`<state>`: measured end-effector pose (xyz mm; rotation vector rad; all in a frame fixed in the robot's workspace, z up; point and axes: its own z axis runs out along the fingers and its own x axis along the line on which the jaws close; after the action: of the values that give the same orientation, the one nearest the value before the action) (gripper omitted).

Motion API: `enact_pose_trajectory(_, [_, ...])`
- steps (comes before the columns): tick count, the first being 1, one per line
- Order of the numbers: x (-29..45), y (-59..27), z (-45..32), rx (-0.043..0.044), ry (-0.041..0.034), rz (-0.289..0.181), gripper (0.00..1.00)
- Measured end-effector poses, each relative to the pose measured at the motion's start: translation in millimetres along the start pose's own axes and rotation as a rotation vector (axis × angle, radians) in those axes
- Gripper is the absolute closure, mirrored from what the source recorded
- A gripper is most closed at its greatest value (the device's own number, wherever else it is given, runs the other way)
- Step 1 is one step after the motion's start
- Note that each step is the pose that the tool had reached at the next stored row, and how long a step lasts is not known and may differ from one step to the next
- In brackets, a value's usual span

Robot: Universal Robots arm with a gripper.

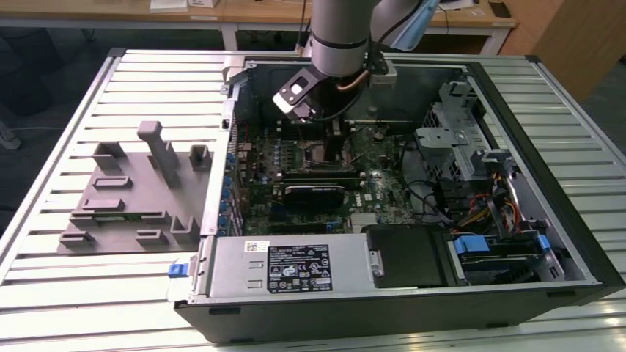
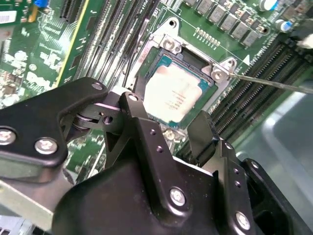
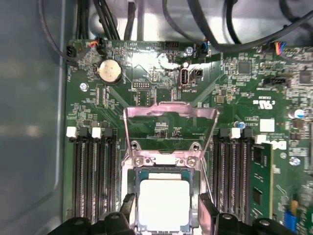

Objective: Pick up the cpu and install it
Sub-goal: 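Place the cpu into insertion slot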

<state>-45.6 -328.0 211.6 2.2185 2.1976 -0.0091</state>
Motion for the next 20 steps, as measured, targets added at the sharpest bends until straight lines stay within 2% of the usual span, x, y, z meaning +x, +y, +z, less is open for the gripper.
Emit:
enact_pose_trajectory(11, [-0.6, 0.3, -33.9, -0.0021, -0.0002, 0.0, 0.38])
enact_pose_trajectory(15, [-0.6, 0.4, -44.1, -0.0052, -0.0003, 0.0, 0.38])
enact_pose_trajectory(20, [-0.6, 0.4, -46.5, -0.0068, -0.0002, 0.0, 0.38])
